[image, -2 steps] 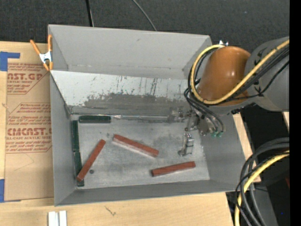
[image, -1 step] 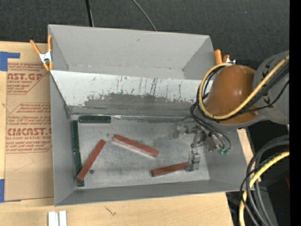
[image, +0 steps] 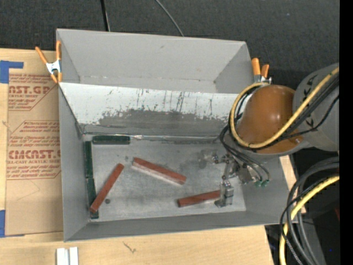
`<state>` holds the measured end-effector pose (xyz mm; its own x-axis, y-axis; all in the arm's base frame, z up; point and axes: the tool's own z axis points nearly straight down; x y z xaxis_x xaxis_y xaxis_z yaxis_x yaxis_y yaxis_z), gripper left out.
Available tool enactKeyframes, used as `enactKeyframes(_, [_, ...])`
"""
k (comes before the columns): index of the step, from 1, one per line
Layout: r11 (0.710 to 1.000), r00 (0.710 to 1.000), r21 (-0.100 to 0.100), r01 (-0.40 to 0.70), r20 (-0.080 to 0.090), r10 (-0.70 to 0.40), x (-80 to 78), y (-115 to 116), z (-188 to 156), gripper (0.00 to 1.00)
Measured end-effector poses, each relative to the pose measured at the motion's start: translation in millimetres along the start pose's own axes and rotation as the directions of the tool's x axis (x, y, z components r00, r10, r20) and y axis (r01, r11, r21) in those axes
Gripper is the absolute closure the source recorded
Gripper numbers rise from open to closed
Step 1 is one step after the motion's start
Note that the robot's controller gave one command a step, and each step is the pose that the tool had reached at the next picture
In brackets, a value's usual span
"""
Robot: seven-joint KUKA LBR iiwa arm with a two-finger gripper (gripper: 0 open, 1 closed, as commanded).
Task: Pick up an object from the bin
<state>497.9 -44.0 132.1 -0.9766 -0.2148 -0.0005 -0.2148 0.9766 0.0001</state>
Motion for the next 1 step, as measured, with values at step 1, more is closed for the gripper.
enactKeyframes(1, [1.000, 1.000, 0.002, -0.013, 0.014, 0.013, 12.9, 5.6, 62.1, 0.00])
